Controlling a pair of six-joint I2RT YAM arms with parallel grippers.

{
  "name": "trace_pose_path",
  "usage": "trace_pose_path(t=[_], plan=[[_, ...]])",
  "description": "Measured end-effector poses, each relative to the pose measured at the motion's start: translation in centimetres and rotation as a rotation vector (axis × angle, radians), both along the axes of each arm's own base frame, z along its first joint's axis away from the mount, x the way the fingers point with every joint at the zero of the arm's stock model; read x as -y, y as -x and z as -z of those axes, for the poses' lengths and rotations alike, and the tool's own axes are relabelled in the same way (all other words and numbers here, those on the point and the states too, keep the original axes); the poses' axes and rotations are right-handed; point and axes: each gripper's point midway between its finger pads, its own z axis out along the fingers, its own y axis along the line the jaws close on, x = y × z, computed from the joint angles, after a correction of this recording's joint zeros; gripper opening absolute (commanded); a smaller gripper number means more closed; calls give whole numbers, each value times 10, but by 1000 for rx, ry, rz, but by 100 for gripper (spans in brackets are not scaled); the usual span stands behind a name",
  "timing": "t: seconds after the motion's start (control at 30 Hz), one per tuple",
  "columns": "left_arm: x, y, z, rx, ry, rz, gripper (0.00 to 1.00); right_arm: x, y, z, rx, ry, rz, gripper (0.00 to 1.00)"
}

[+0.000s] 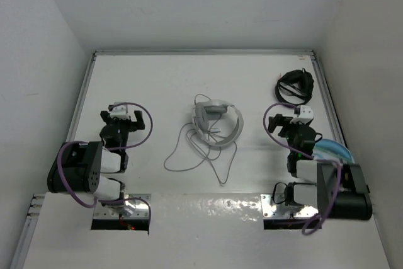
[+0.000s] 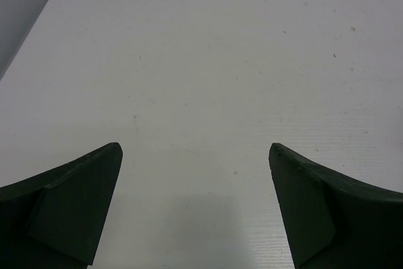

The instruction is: Wrap the headphones

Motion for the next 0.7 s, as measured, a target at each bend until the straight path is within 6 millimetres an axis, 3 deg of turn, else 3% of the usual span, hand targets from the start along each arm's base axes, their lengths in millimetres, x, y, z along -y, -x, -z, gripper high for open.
trace_pose_path(t=[0.17,0.23,0.27,0.3,0.33,0.37,0.4,0.47,0.5,0.53,0.57,0.6,0.63,0.7], plan=[[0,0,0,1,-1,2,100,-3,1,-30,-1,4,-21,97],[4,-5,-1,-25,-11,30,100,-8,-13,-49,-70,37,-78,75],[7,-12,-1,-70,-33,60,100,-11,-23,-66,-99,58,-114,38],[11,-28,-13,-103,-66,104,100,-13,-35,-90,-104,85,-148,21],[16,-45,-30,-127,-98,151,100,-17,-45,-115,-97,104,-173,14],[18,-65,-57,-133,-136,184,100,-19,-53,-141,-80,132,-189,26],[19,-86,-96,-103,-173,203,100,-26,-59,-165,-51,158,-211,44],[20,-103,-162,-38,-254,224,100,-46,-62,-192,-25,228,-260,78],[21,-104,-183,-31,-289,236,100,-63,-62,-199,-23,259,-312,84],[23,-101,-199,-38,-323,255,87,-83,-62,-201,-29,289,-372,86],[27,-96,-208,-50,-344,283,80,-102,-63,-198,-49,307,-436,88],[33,-89,-210,-75,-363,321,60,-116,-64,-194,-68,319,-483,86],[42,-81,-206,-105,-365,361,50,-128,-67,-185,-100,334,-522,83],[60,-62,-184,-196,-354,448,45,-143,-74,-161,-176,362,-576,79]])
